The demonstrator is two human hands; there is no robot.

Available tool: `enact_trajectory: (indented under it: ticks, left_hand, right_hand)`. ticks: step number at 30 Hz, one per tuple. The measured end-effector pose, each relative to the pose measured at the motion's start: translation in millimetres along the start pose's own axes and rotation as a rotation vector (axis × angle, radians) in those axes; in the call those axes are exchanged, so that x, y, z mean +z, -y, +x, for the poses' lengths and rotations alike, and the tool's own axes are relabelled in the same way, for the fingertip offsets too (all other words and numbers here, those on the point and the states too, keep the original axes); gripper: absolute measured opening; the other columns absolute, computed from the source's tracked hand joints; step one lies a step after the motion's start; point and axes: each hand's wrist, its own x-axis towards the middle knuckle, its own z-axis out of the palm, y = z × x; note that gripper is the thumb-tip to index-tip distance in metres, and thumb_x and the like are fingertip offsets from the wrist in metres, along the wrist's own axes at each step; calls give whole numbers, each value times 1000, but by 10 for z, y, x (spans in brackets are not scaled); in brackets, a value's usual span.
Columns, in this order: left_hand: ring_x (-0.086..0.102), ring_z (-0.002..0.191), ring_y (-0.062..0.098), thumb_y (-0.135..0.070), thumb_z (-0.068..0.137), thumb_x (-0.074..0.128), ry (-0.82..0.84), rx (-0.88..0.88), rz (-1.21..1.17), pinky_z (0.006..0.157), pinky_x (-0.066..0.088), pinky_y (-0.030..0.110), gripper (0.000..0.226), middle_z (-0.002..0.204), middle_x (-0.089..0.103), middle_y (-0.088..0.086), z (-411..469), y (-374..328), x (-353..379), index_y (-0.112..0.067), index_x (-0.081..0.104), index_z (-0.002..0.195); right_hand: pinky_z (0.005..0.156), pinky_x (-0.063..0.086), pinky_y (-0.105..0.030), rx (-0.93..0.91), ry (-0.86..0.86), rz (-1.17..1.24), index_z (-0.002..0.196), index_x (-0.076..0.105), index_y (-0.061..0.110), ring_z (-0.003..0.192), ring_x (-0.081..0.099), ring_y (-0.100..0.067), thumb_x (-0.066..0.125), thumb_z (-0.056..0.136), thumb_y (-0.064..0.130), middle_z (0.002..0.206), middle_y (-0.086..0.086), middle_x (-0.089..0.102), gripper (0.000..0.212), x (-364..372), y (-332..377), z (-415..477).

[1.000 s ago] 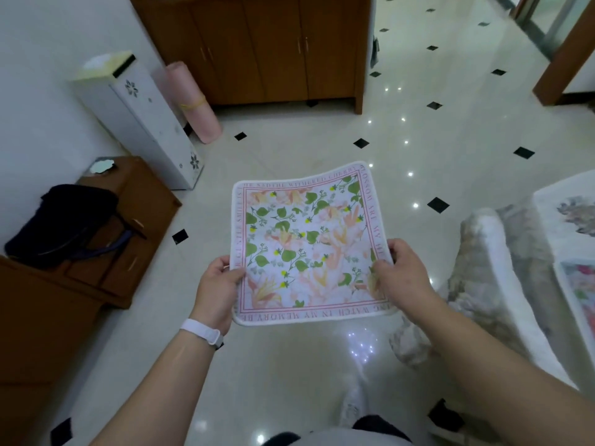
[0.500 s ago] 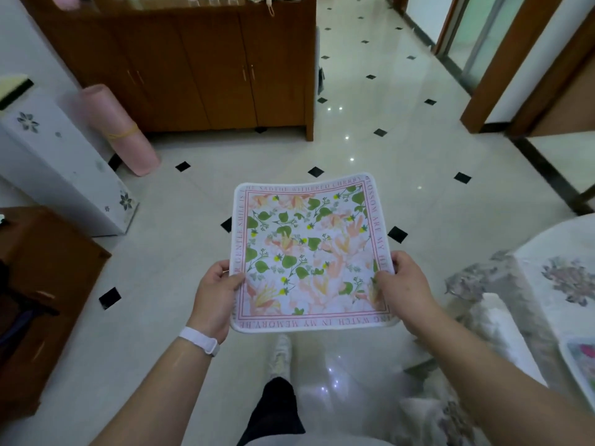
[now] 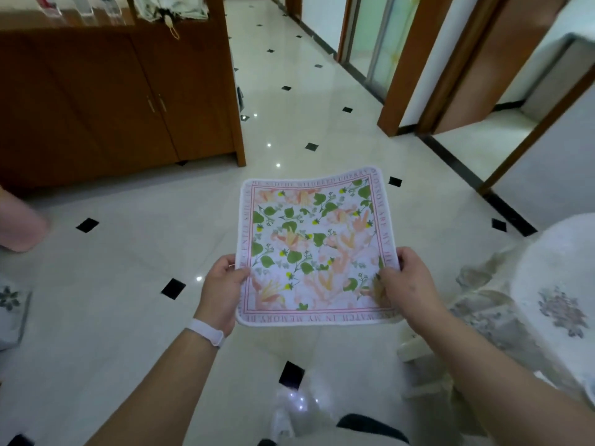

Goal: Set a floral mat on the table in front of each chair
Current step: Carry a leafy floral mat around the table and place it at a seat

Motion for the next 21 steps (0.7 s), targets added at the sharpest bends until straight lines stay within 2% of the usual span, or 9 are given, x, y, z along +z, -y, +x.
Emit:
enact_trajectory:
  ticks: [2, 6, 10, 14, 17, 21]
  left_hand:
    - [63, 54, 27, 6, 91, 50, 28, 9, 32, 50, 57, 42, 14, 64, 63, 19, 238, -132, 85, -4, 58, 97]
    - [62, 56, 30, 5, 91, 50, 59, 1, 71, 57, 58, 49, 14, 64, 62, 20, 724, -256, 230, -3, 58, 99]
    - [65, 61, 32, 5, 91, 51, 91, -35, 83, 65, 56, 59, 14, 72, 64, 22, 1215, -401, 388, -6, 58, 96]
    - [68, 64, 31, 6, 89, 53, 83, -12, 167, 64, 58, 55, 14, 82, 67, 22, 1832, -555, 640, -6, 59, 96]
    - [70, 82, 37, 4, 88, 56, 68, 8, 227, 76, 56, 59, 16, 93, 71, 20, 2356, -673, 906, -9, 62, 95]
    - [70, 80, 31, 3, 89, 55, 81, 8, 295, 71, 58, 42, 16, 98, 71, 19, 2810, -913, 1310, -8, 61, 98]
  right_hand:
    - [36, 40, -14, 16, -22, 11, 99, 57, 9, 63, 59, -14, 49, 85, -2, 91, -10, 65, 20, 38, 68, 181]
    - [37, 37, -9, 22, -54, 30, 97, 58, 10, 65, 58, -14, 51, 84, -2, 87, -6, 65, 19, 147, 200, 561]
    - [37, 39, -10, 45, -61, 49, 97, 58, 12, 65, 58, -13, 52, 85, 0, 86, -3, 65, 17, 306, 252, 1016]
    - [53, 52, -25, 82, -69, 79, 99, 59, 16, 77, 65, -17, 53, 84, 4, 92, -1, 68, 20, 505, 275, 1623]
    - [62, 56, -34, 118, -66, 109, 99, 58, 17, 81, 67, -20, 52, 84, 5, 93, -1, 68, 20, 624, 339, 2170]
    - [64, 52, -33, 153, -80, 120, 96, 58, 18, 79, 65, -18, 54, 85, 5, 91, 0, 67, 18, 665, 501, 2771]
